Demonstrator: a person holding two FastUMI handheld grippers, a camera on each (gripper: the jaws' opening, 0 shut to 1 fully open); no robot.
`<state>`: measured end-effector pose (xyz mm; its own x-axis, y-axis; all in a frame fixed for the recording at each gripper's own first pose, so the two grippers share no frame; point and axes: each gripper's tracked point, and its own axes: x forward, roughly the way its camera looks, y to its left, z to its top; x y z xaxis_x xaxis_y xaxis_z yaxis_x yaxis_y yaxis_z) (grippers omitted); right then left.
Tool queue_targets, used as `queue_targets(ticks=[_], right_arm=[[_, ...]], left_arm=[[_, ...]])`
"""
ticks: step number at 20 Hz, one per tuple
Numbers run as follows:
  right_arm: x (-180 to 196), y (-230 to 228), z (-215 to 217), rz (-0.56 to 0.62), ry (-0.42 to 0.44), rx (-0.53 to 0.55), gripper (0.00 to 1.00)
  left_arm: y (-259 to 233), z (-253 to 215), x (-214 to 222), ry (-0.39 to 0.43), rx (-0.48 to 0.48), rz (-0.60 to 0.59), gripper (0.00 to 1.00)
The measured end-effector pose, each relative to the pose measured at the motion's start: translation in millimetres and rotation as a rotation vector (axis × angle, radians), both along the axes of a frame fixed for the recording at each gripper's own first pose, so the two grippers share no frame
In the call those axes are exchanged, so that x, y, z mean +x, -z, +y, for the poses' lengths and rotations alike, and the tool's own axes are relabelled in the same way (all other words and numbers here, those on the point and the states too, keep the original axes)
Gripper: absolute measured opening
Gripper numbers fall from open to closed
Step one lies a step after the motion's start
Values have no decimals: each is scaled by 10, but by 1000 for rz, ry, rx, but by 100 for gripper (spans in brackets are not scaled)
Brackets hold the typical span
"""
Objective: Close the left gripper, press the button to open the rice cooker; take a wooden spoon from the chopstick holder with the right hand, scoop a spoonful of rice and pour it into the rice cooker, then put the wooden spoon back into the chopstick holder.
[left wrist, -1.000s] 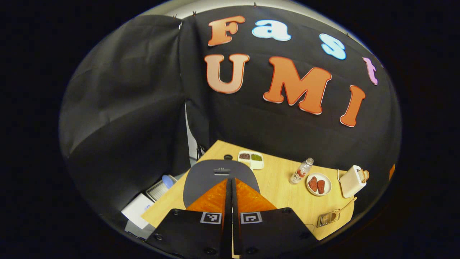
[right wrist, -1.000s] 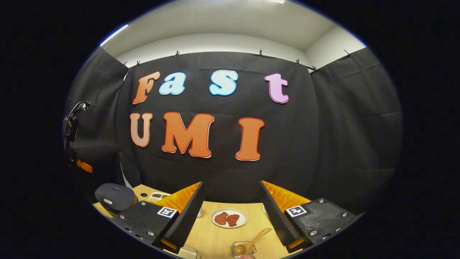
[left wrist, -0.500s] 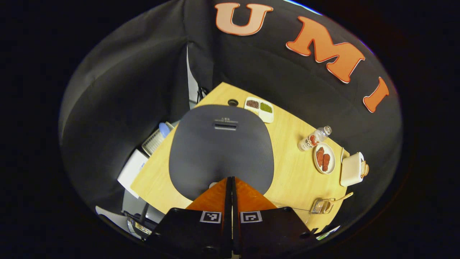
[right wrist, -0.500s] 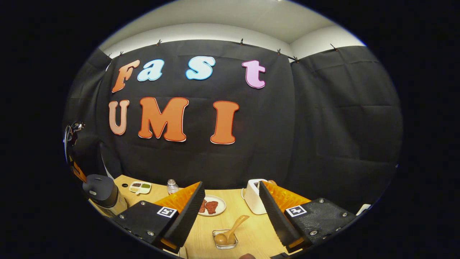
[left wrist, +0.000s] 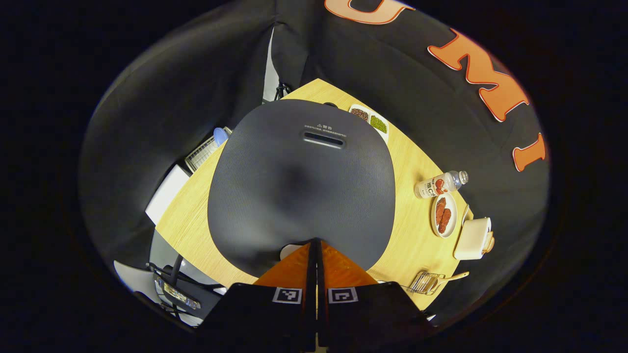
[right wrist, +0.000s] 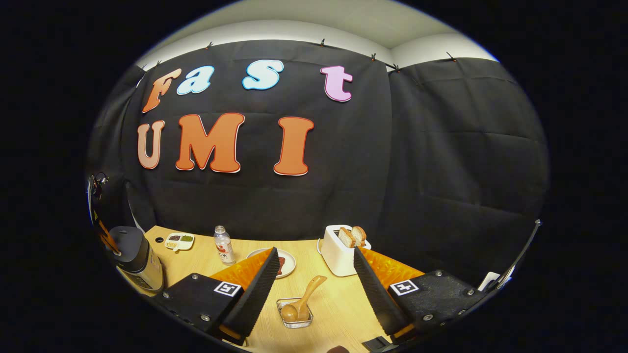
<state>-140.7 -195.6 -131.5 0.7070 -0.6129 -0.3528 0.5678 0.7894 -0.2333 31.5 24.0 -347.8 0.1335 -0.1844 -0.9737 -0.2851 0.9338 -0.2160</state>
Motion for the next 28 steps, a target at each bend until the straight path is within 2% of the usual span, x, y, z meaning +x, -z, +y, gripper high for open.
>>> queue_targets(ticks=[3,7,9,10,14,18,22,24,26,28], right_arm=[[23,137,31,9,3,63,95],[-11,244,-5,31,-2,96,94],[-72,290,-91,47,14,97,94],[-106,329,-121,54,22,105,94],[-199,544,-132,74,52,178,94],[-227,714,-107,94,43,233,95],[-219,899,-131,123,32,287,94],[-201,1011,-183,143,28,299,94],[-178,1145,-223,169,17,318,94],[-125,1303,-246,203,-1,336,94]], left_arm=[[-8,20,44,55,52,-54,6],[-104,28,-15,49,25,-97,6],[-346,73,70,51,21,-186,8],[-487,99,141,55,29,-246,6],[-1030,180,452,-25,146,-513,6],[-1722,243,663,-33,235,-784,5],[-2004,69,565,-15,234,-873,6],[-2141,3,467,20,284,-919,5],[-2368,-102,428,74,325,-1001,16],[-2564,-237,286,127,351,-1068,47]])
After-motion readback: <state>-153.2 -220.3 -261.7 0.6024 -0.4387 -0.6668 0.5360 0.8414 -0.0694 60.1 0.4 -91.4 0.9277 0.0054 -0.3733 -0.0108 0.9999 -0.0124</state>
